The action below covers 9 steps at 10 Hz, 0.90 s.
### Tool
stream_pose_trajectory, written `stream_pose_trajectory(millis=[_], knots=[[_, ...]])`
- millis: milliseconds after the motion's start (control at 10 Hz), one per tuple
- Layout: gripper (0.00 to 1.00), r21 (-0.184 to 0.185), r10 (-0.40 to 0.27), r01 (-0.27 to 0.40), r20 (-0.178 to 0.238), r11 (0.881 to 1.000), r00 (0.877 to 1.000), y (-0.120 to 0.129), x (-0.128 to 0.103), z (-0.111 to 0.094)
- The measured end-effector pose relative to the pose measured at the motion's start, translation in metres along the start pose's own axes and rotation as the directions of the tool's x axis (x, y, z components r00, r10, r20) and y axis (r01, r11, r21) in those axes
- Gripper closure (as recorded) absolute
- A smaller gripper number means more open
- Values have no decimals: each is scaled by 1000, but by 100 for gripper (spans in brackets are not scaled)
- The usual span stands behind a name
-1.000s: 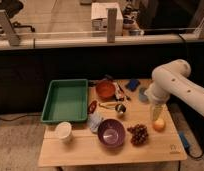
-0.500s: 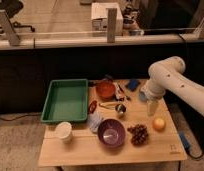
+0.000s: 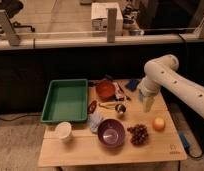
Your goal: Place apple in paper cup
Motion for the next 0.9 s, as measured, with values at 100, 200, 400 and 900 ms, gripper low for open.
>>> stream_pose_trajectory(millis=[100, 200, 400, 900], knots=[[20, 2, -3, 3, 6, 1000, 1000, -8, -5, 6], [20, 3, -6, 6, 15, 1000, 1000, -14, -11, 10], [20, 11, -4, 4, 22, 1000, 1000, -20, -8, 16], [20, 29, 3, -4, 45, 1000, 999, -35, -14, 33]])
